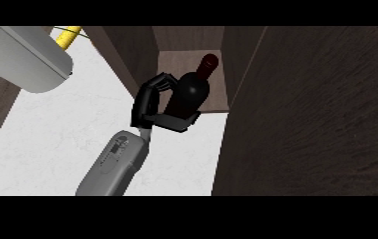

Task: Pick up the wine, place it into the cabinet and close the cabinet

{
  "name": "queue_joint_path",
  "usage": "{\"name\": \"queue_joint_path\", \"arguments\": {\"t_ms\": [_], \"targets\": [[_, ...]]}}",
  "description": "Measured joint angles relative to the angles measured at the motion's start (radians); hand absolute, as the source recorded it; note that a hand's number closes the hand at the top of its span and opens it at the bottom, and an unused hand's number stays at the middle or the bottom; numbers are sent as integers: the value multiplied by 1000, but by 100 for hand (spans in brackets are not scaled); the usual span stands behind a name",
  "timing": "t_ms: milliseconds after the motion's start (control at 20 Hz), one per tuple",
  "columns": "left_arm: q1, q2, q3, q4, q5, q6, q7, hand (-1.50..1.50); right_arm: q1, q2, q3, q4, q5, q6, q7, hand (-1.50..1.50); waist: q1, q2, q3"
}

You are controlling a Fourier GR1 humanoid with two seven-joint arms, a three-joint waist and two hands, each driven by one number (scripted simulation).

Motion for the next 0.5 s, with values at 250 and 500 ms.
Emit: {"name": "queue_joint_path", "arguments": {"t_ms": [250, 500], "targets": [[-110, 0, -13, 123, 79, 21, -33, 150, 8, 3, -4, 3, -9, 14, -11, -150, -5, 2, 0], [-214, 0, -18, 253, 152, 45, -72, 150, 22, 14, -3, 7, -16, 25, -39, -150, -10, 4, 0]]}}
